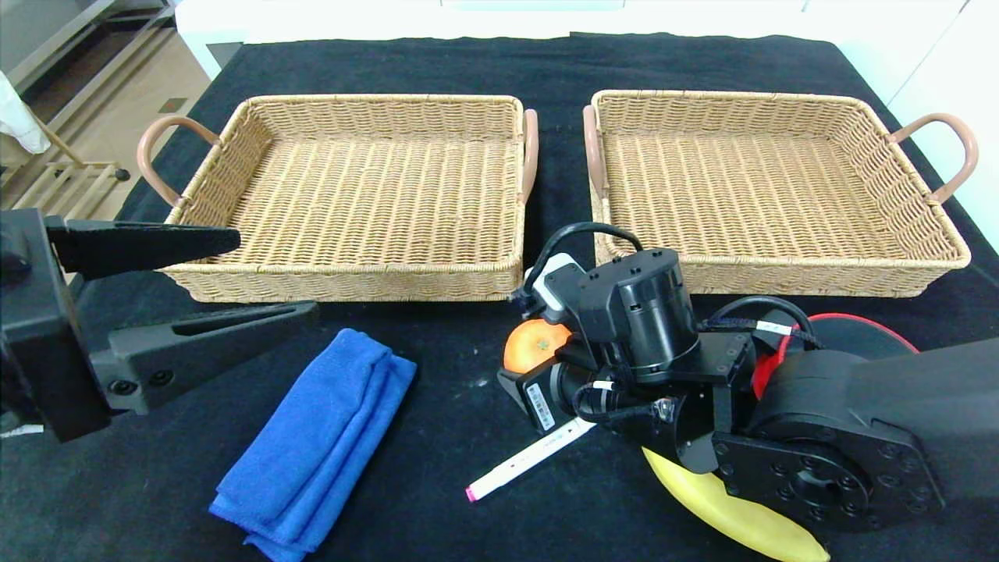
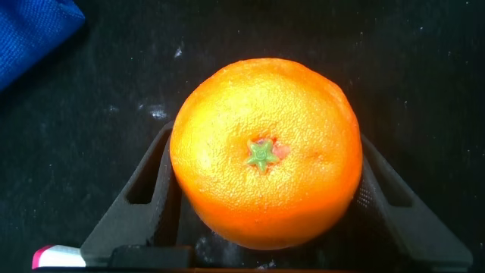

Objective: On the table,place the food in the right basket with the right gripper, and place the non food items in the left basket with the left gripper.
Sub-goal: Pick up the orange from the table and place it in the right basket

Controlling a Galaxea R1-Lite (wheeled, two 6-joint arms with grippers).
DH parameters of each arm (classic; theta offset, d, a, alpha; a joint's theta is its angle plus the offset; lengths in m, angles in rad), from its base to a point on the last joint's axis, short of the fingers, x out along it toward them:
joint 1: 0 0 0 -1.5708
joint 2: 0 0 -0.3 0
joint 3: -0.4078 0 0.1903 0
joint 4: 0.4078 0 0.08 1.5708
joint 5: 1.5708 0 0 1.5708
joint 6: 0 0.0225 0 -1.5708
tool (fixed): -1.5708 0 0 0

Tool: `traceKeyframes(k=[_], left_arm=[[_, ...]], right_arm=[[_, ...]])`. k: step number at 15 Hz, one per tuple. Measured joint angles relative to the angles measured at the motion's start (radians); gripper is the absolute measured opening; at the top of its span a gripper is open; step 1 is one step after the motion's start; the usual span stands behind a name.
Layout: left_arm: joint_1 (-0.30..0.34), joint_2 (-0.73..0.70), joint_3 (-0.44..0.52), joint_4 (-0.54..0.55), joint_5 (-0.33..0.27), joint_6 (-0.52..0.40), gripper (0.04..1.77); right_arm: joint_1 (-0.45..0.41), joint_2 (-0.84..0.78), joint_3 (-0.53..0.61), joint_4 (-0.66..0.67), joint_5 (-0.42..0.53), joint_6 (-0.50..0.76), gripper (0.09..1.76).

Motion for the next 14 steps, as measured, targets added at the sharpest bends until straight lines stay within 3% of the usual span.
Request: traceKeyframes(k=[14], left_arm=[[0.002,0.000,-0.001,-0.003,0.000,-0.002,1.72]], right_arm=[[0.016,-0.151,0.014,0.006,0.001,-0.004,1.24]])
